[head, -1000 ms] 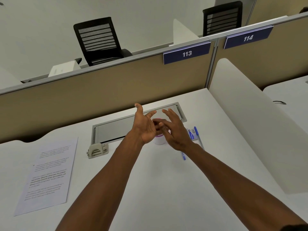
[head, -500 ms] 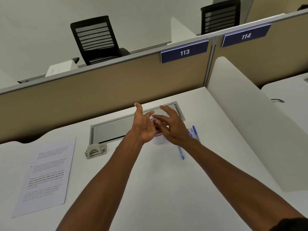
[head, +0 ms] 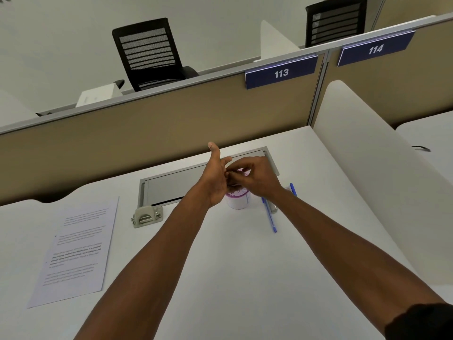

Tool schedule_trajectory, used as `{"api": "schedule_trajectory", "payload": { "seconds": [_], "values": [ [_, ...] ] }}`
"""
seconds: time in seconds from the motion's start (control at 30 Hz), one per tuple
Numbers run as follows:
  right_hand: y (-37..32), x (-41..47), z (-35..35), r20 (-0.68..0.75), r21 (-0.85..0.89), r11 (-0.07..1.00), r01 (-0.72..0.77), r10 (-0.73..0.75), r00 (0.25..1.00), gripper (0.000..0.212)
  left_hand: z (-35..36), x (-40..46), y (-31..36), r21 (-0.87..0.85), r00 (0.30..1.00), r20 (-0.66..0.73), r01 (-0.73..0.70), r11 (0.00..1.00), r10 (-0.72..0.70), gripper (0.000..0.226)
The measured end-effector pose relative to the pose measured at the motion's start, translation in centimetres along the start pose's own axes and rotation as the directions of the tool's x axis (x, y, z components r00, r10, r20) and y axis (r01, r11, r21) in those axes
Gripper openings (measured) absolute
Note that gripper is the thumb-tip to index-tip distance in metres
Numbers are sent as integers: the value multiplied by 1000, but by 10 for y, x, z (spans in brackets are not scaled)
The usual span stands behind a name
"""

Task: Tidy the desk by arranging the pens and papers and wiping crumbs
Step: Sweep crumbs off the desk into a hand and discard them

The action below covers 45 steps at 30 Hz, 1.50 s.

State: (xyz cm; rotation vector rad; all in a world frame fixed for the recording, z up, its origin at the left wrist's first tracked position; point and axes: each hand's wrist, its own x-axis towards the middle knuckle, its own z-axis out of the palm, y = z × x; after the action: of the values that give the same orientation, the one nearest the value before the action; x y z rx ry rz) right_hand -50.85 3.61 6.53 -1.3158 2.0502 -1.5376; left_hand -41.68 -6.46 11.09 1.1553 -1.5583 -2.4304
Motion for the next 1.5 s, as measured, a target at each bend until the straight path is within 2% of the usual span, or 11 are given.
{"api": "schedule_trajectory", "payload": {
  "seconds": [0.17,0.27,0.33,0.5,0.6,0.73,0.83,0.93,1.1,1.4,1.5],
  "values": [
    [7,1,-4,-70,-154,987,-48,38,997,17,0,-5,3,217,988,-137,-35,976,66,91],
    [6,-2,-2,116,-391,919,39,7,993,22,-4,-10,3,327,965,-221,-65,943,144,86],
    [8,-5,2,165,-498,864,77,7,986,24,-7,-13,-5,417,902,-338,-112,902,268,76],
    [10,-6,6,48,-614,789,17,15,999,22,-27,-20,-35,447,698,-478,-329,832,533,27],
    [10,-3,5,20,-632,775,-25,49,999,21,-41,-22,-64,438,608,-575,-336,834,547,13],
    [11,-3,4,119,-637,769,52,31,992,22,-53,-10,-113,535,673,-572,-126,835,468,8],
    [14,-5,5,87,-593,804,43,11,996,23,-59,0,-139,678,767,-448,-45,734,460,13],
    [14,-11,4,16,-517,856,8,0,1000,27,-60,6,-149,803,814,-343,-5,596,469,22],
    [11,-20,1,-99,-430,903,-10,-36,994,27,-53,13,-148,875,803,-283,-8,484,525,19],
    [9,-35,-1,-141,-331,943,-30,-18,990,26,-43,15,-146,962,774,-187,19,273,604,12],
    [7,-40,-6,-172,-285,957,-46,-4,985,22,-45,16,-155,981,791,-137,25,192,596,12]
  ]
}}
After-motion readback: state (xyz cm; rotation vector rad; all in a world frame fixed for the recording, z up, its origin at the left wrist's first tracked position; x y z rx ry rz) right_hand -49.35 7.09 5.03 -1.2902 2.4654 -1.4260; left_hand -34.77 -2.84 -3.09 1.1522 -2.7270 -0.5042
